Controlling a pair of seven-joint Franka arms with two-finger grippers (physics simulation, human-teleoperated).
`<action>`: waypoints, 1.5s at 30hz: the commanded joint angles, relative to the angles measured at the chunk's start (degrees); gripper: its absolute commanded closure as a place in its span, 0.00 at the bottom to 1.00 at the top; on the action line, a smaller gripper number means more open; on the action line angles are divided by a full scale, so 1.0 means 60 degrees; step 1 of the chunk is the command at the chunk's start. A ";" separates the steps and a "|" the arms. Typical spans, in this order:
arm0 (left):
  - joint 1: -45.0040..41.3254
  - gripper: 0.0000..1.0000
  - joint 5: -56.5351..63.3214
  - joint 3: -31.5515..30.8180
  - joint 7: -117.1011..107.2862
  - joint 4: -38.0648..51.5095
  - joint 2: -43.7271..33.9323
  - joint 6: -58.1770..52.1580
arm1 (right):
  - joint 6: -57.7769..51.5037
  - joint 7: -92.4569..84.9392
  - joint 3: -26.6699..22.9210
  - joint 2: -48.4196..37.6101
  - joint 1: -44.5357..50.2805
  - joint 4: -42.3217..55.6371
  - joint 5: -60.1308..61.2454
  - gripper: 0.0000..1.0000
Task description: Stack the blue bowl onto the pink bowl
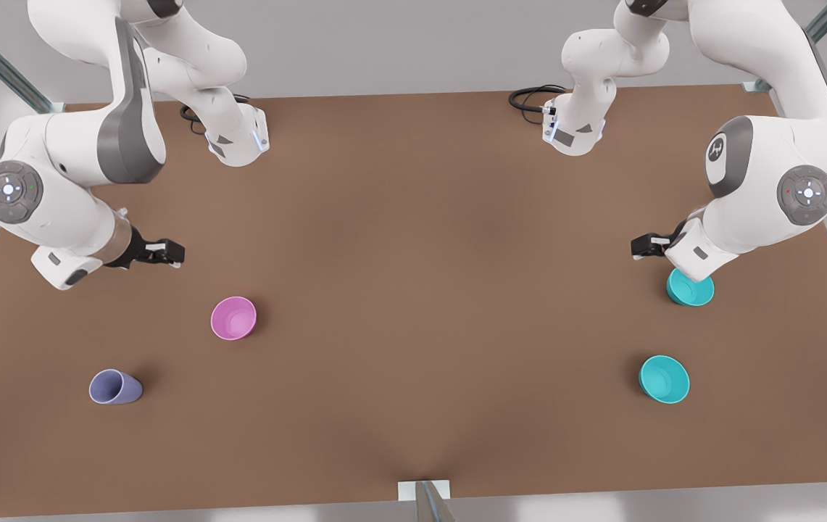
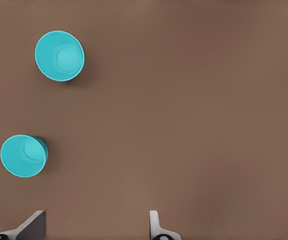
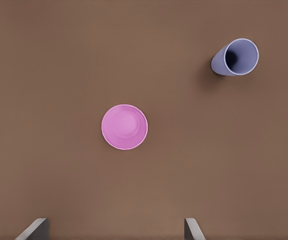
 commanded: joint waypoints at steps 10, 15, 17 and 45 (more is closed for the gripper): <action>0.0030 0.00 -0.0012 -0.0002 -0.0048 -0.0010 0.0019 0.0028 | 0.3664 0.0355 -0.0017 0.3467 -0.0437 -0.0995 0.0288 0.00; 0.0044 0.00 -0.0012 -0.0002 -0.0048 -0.0025 0.0092 0.0013 | 0.4824 0.0370 0.0042 0.3979 -0.0627 -0.1524 0.0464 0.00; 0.0030 0.00 -0.0012 -0.0002 -0.0048 -0.0025 0.0092 -0.0016 | 0.5117 0.0355 0.0056 0.4082 -0.0774 -0.1729 0.0450 0.00; 0.0044 0.00 -0.0027 -0.0017 -0.0048 -0.0025 0.0121 -0.0441 | 0.4121 0.1906 0.1741 0.4653 -0.0687 -0.0866 0.2676 0.79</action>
